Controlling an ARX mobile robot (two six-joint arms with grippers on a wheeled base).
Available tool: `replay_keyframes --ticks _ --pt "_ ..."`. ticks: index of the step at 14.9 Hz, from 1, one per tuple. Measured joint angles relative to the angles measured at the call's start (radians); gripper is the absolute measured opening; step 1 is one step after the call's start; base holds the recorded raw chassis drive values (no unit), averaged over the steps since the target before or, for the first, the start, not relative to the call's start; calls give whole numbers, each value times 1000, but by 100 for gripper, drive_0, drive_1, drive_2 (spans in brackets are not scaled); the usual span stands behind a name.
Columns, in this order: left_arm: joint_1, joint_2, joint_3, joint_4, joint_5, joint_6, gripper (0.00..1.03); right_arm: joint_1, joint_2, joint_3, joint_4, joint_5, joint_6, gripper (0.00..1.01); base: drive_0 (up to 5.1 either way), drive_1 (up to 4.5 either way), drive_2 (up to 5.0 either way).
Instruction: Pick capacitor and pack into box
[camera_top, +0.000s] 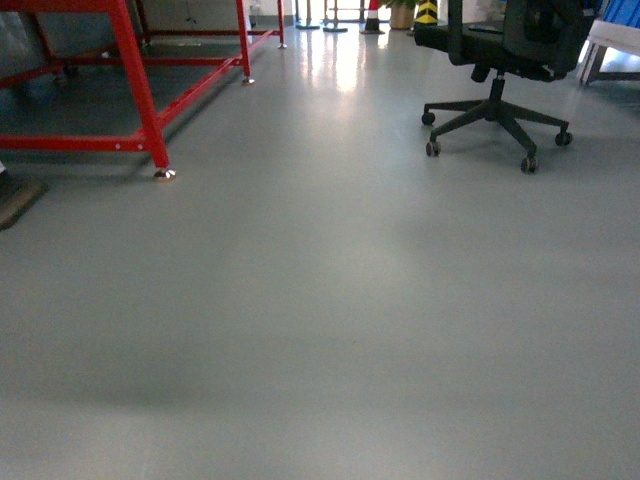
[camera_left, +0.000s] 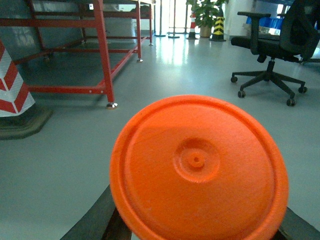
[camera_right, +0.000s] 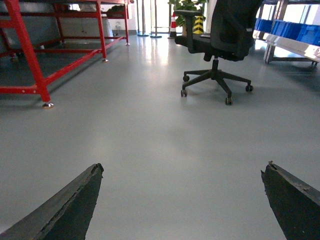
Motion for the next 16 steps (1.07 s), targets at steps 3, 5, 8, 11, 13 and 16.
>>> replay_keyframes --ticks 3,5,8,11,13,16 --pt "0 0 0 -5 -3 0 44 0 0 0 4 0 0 98 -495 246 246" --pt "0 0 0 -3 0 0 44 0 0 0 -1 0 0 98 -495 246 246" --pt "0 0 0 -5 0 0 44 0 0 0 1 0 0 98 -495 246 246" --pt "0 0 0 -4 -1 0 44 0 0 0 1 0 0 98 -495 246 246" --pt "0 0 0 -3 0 0 44 0 0 0 0 0 0 98 -495 246 246" --pt "0 0 0 -5 -1 0 44 0 0 0 -2 0 0 98 -495 246 246"
